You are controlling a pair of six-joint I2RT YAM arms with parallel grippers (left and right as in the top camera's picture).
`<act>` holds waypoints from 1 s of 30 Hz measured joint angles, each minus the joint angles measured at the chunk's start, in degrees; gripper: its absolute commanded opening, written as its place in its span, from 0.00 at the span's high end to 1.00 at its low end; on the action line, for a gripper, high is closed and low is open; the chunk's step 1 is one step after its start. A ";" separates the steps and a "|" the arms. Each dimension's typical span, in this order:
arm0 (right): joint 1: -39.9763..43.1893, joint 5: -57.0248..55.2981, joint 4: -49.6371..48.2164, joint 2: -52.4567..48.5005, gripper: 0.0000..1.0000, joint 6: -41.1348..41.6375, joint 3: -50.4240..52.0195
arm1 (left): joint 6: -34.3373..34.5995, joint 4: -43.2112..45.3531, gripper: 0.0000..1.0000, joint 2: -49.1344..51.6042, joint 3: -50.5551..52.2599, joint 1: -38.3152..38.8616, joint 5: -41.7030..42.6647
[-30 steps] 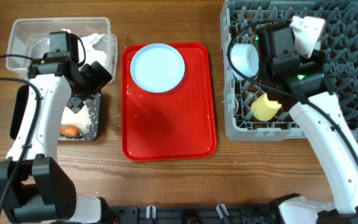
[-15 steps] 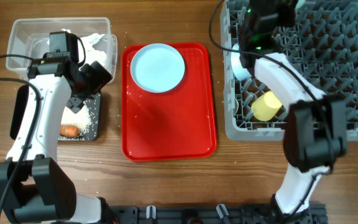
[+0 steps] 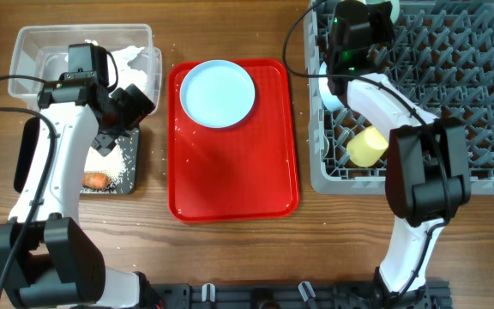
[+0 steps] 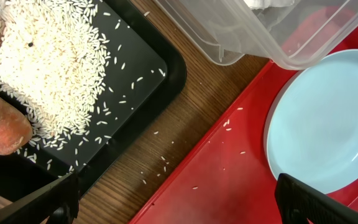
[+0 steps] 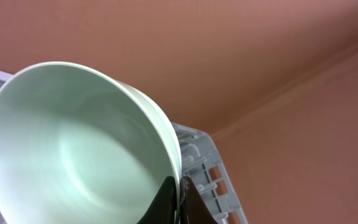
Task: Sort waste into correct bins and load items into the dishwasher rack
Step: 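Grasp the pale-green bowl with right gripper and place it in rack, then grasp the light-blue plate with right gripper and stand it in rack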
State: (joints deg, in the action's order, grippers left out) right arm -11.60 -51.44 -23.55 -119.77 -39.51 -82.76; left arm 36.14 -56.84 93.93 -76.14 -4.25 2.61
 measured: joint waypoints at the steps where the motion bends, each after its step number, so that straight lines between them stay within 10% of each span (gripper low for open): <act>1: 0.37 0.04 0.39 -0.02 0.96 0.22 0.00 | 0.02 0.02 0.00 0.00 0.00 0.00 0.00; 14: 0.63 2.67 1.86 -1.88 0.93 0.59 -0.02 | 0.00 0.00 0.00 -0.02 0.00 0.00 0.00; 21: -3.67 3.67 2.49 -2.12 0.16 -5.53 0.00 | 0.02 0.02 0.00 -0.02 0.00 0.00 0.00; 30: -8.44 1.73 -2.36 -2.12 0.00 -9.66 0.00 | 0.00 0.00 0.00 -0.02 0.00 0.00 0.00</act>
State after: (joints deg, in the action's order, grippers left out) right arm -20.03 -49.71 -25.91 -121.89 -49.17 -82.76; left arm 36.14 -56.84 93.91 -76.14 -4.25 2.61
